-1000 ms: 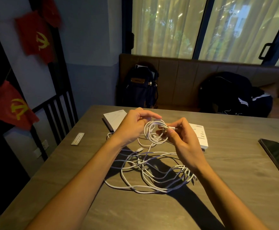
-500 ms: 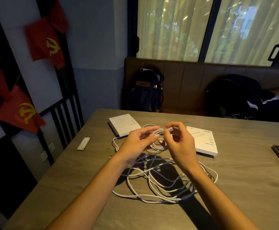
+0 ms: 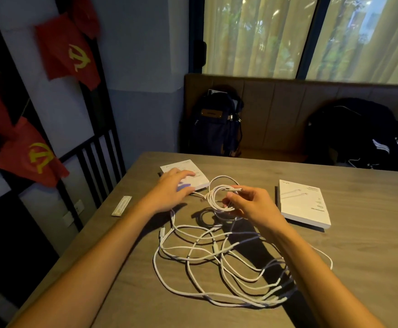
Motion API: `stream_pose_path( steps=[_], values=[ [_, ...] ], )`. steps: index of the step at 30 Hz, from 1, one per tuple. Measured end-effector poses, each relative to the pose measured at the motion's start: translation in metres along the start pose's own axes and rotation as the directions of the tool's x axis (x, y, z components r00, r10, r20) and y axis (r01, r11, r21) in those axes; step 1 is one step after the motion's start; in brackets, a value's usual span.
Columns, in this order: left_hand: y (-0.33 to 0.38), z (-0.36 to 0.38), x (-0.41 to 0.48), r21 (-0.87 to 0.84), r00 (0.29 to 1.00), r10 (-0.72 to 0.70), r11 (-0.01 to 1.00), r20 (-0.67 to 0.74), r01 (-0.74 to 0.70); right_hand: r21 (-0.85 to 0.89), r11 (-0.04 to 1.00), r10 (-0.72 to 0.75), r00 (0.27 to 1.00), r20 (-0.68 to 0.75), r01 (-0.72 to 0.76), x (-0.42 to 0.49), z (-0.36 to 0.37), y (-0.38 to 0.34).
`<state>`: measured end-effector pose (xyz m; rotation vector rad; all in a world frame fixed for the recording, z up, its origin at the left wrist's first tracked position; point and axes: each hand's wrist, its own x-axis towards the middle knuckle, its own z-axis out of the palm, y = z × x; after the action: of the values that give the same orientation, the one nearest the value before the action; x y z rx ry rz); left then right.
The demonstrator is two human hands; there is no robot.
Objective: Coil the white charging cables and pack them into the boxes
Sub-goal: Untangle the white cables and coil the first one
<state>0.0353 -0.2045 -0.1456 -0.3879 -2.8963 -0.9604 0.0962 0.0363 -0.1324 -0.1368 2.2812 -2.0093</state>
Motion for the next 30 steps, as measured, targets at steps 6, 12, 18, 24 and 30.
stream_pose_path(
  steps=[6,12,18,24,30],
  values=[
    [-0.027,0.001,0.02,0.392,0.995,-0.027,0.92,0.098,-0.014,-0.06,0.997,0.043,0.998,0.042,-0.04,0.02,0.001,-0.002],
    [-0.023,-0.001,0.023,0.315,0.996,0.048,0.947,0.071,-0.068,-0.033,0.998,0.058,0.997,0.04,-0.057,0.028,0.001,0.002],
    [-0.023,-0.012,0.014,0.28,0.981,0.133,0.956,-0.144,-0.088,-0.043,0.999,-0.018,1.0,-0.001,0.018,0.025,0.001,-0.007],
    [0.005,-0.045,0.006,0.346,0.919,0.277,0.923,-0.281,-0.172,-0.072,0.979,-0.187,0.98,0.075,0.192,0.016,0.005,-0.038],
    [0.03,-0.064,-0.007,0.177,0.892,0.282,0.956,-0.352,-0.233,-0.008,0.933,-0.36,0.933,0.017,0.36,0.013,0.01,-0.073]
  ],
)
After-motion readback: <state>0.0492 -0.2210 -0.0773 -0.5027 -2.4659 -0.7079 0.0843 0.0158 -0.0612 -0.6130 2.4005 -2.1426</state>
